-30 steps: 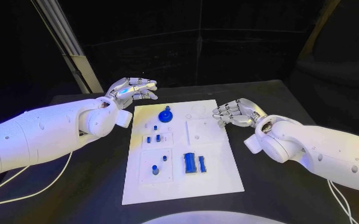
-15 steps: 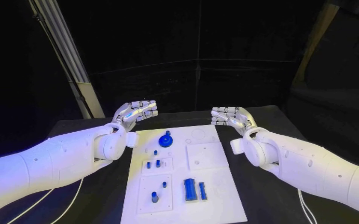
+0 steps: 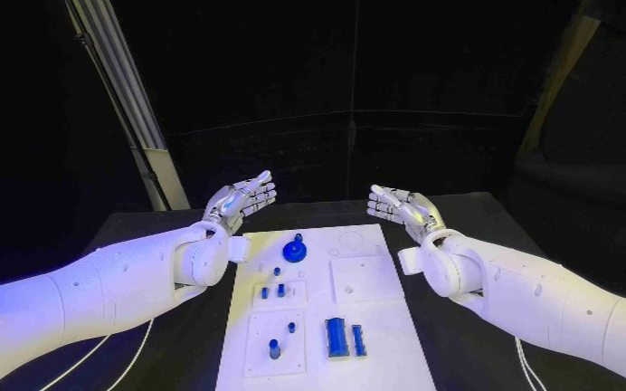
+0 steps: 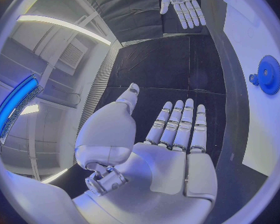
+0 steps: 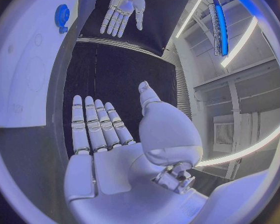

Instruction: Assemble the parts on the task board

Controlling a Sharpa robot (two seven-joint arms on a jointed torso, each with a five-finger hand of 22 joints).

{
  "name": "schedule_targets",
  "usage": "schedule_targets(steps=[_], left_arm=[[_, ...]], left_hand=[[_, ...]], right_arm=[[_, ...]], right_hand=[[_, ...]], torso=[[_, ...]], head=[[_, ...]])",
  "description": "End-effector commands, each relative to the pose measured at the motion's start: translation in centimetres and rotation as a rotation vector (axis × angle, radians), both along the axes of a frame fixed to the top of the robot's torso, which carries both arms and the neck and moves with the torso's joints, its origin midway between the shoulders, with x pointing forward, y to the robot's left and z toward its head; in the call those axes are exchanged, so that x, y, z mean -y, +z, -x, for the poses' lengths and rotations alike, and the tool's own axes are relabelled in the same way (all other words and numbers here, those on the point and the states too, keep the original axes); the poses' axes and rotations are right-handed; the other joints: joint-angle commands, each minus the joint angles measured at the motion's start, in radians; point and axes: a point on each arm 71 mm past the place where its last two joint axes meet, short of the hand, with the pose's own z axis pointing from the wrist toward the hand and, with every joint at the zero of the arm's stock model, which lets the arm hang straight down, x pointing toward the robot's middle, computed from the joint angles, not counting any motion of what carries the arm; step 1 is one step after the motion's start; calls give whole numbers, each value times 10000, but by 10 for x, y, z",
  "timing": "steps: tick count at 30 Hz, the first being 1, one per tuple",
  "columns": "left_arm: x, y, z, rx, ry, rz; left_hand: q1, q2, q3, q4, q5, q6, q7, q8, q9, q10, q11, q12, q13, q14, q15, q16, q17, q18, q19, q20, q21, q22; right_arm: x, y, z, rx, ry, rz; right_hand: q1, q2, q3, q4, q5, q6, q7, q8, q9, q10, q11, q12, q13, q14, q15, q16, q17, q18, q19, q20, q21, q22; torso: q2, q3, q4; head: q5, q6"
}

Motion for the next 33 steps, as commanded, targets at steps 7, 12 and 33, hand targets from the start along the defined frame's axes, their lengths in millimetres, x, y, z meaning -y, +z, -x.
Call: schedule_targets(steps=[7, 12, 33], left_arm=[[21, 11, 28, 249, 768, -1038], [31, 24, 45, 505, 1201, -1405], [40, 41, 63, 864, 1697, -1726]], left_hand=[[-4329, 37, -1053, 67, -473, -3040, -1233, -202, -179, -3027, -690, -641, -170, -2940, -638, -1073, -186, -561, -2119, -982, -203, -818], [-5218, 37, -1053, 67, -473, -3664, -1233, -202, -179, -3647, -1458, -641, -170, -3544, -1350, -1073, -186, -1369, -2552, -1185, -203, -988], [-7514, 37, -1053, 67, -473, -5278, -1233, -202, -179, -5253, -1458, -641, -170, -5106, -1350, -1073, -186, -1369, -3675, -2084, -203, -1736]], right_arm=[[-12, 34, 23, 388, -1280, -72], [-18, 48, 40, 403, -1742, -34], [-21, 58, 55, 367, -2085, 28]], right_hand=[[-4498, -143, 219, -52, -1220, -2855, -729, -193, -194, -3215, -646, -192, -169, -3423, -1147, -200, -173, -592, -3011, -910, -1118, -246], [-5449, -143, 219, -52, -1220, -3459, -1565, -193, -194, -3896, -1376, -192, -169, -4147, -1147, -200, -173, -700, -3645, -1105, -1118, -246], [-7846, -143, 219, -52, -1220, -4979, -1565, -193, -194, -5607, -1376, -192, -169, -5979, -1147, -200, -173, -1455, -5242, -1943, -1118, -246]], torso=[[-157, -87, 568], [-157, -87, 568], [-157, -87, 568]], head=[[-26, -108], [-26, -108], [-26, -108]])
